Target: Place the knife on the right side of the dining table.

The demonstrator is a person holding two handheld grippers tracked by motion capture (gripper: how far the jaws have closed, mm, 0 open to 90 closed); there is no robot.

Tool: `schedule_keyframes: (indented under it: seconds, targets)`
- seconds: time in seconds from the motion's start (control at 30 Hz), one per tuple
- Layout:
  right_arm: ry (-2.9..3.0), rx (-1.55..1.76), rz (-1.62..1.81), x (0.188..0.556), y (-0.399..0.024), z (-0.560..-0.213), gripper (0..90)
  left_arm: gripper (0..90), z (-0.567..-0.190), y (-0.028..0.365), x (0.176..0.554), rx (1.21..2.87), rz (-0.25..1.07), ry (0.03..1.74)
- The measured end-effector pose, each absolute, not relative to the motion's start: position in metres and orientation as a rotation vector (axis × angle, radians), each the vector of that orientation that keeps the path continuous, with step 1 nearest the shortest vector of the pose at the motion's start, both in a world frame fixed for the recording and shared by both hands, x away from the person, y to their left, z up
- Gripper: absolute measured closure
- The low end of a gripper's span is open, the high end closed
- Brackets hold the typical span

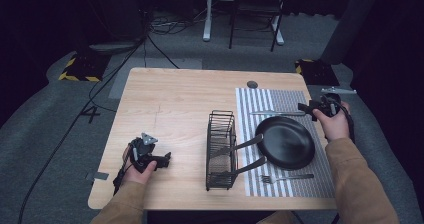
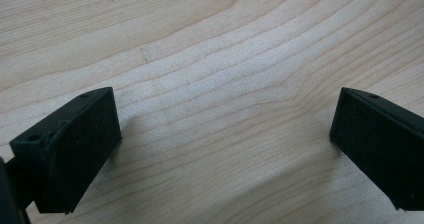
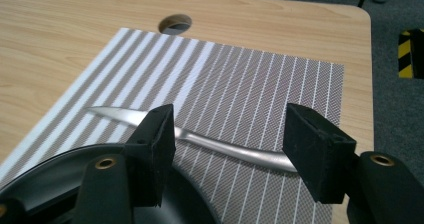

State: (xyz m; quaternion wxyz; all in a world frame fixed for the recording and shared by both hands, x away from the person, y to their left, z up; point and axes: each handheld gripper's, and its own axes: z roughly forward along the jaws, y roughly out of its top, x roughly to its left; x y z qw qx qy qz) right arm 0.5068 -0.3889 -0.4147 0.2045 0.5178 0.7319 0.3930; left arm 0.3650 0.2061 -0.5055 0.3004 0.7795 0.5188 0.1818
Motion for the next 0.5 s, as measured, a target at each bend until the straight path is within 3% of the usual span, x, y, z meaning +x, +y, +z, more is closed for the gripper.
schedule_keyframes:
  seconds: [0.27,0.5]
  targets:
    - [2.057,1.347,1.153,0.461,-0.392,-0.389,34.4,0.2,-0.505,0.206,0.365,2.069,0.482,1.377]
    - [2.142,1.277,1.157,0.425,-0.400,-0.379,23.1,0.1,-0.505,0.206,0.365,2.069,0.482,1.377]
